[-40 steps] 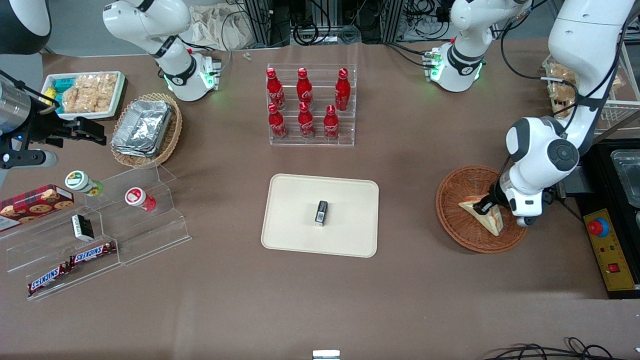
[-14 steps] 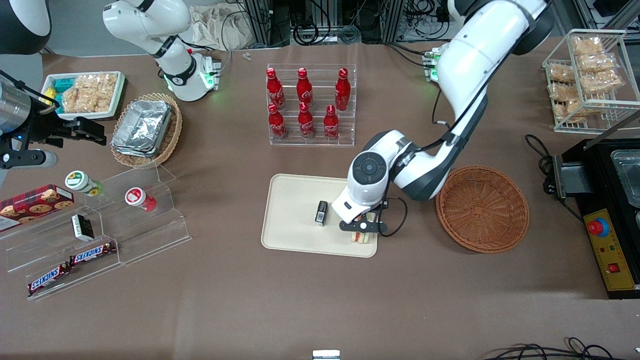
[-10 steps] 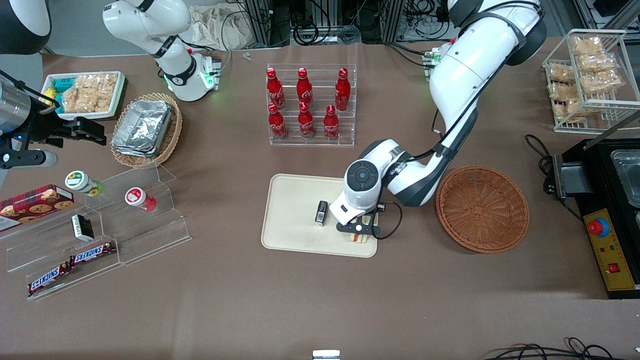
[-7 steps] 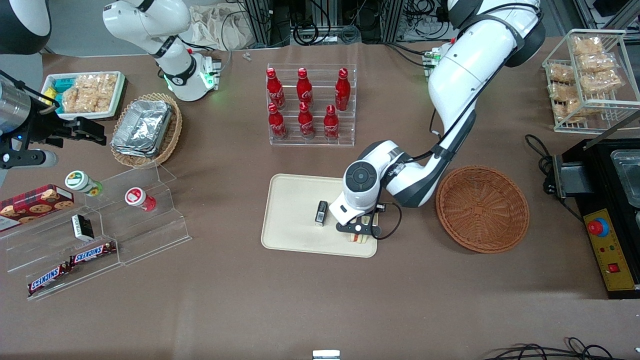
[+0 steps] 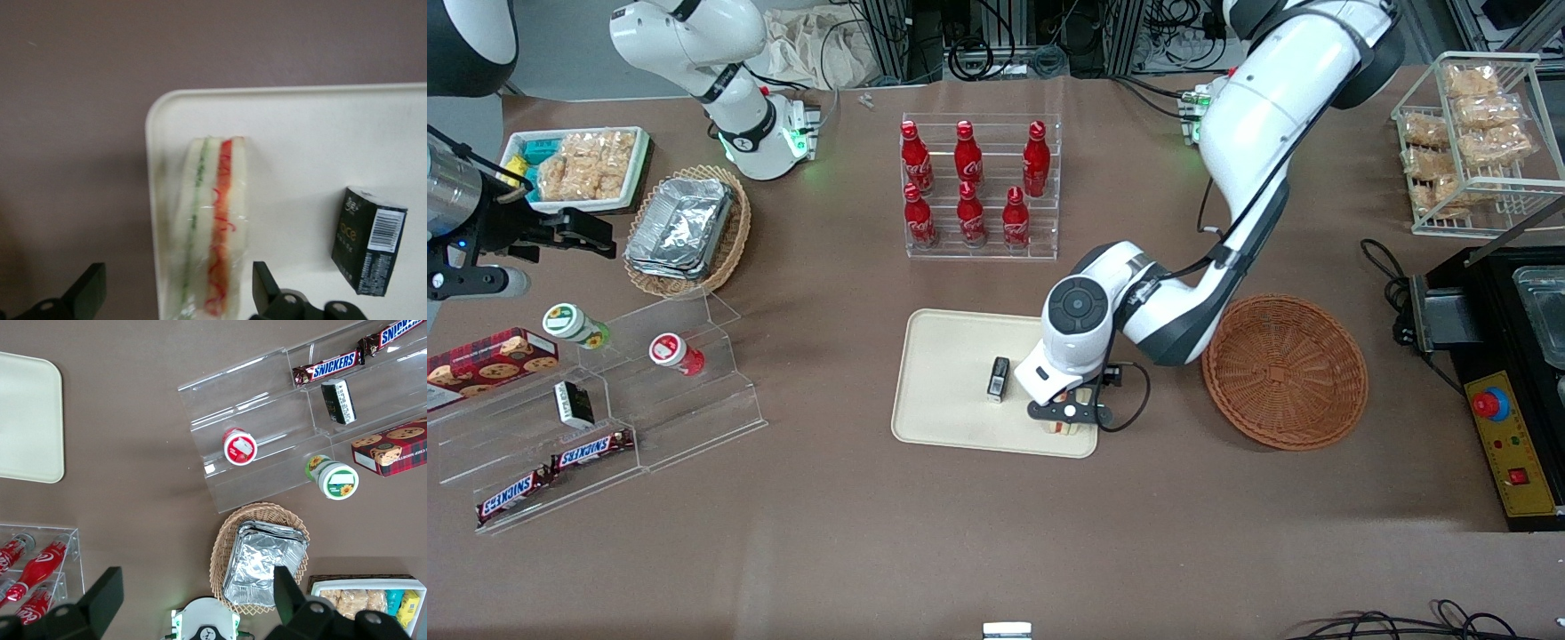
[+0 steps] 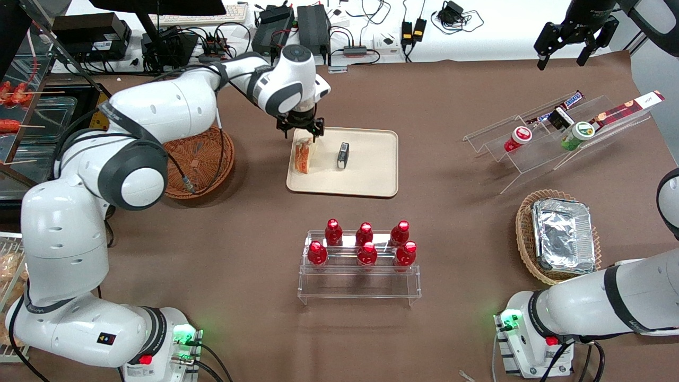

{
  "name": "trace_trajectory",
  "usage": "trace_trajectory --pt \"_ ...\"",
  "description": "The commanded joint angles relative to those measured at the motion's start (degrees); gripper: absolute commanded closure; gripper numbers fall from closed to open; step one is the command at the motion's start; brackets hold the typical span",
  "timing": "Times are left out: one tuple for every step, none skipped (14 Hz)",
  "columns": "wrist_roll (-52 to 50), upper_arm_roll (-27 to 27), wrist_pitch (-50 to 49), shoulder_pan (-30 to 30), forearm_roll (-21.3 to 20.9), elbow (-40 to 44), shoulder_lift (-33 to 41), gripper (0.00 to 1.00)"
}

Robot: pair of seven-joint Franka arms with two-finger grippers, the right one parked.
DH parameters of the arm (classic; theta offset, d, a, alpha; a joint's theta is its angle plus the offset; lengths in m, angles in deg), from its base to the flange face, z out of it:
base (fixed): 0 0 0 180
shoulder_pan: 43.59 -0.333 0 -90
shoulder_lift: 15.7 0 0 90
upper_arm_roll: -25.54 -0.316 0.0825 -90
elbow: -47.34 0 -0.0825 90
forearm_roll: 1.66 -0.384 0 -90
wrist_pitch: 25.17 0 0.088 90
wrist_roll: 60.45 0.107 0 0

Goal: Place sandwich from basket to tray

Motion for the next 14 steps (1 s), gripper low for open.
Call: trace_trajectory --pt "0.66 0.07 -4.15 -2.31 1.77 -1.58 6.77 0.0" --pt "1.79 0.07 -5.64 -2.92 4.13 -2.28 8.96 0.0" --pt "3.8 0.07 -6.96 -4.06 5.81 -4.64 12.12 0.0" --pt "5.39 0.07 -6.98 -5.63 7.05 -8.75 16.24 0.0" --pt "6.62 0.07 -6.45 -7.65 8.02 -12.88 20.28 0.0" --pt "8.46 0.07 -6.01 -9.41 9.5 -15.62 23.54 0.0" --pt "11.7 0.07 -6.18 -10.65 11.7 -17.3 26.53 0.0" --pt "15.65 -0.01 -6.71 -12.49 13.89 -18.53 28.65 0.0" --pt "19.86 -0.02 -7.32 -14.94 15.83 -20.02 31.11 0.0" --pt "23.91 -0.1 -8.11 -16.97 17.76 -21.52 33.66 0.0" --pt "27.69 -0.1 -8.99 -19.25 19.26 -22.66 35.68 0.0" --pt "31.38 -0.1 -10.65 -21.71 20.41 -23.02 37.09 0.0" --pt "36.12 -0.1 -13.02 -24.17 20.94 -23.03 37.89 0.0" --pt "41.39 -0.28 -14.78 -26.28 20.95 -22.94 38.68 0.0"
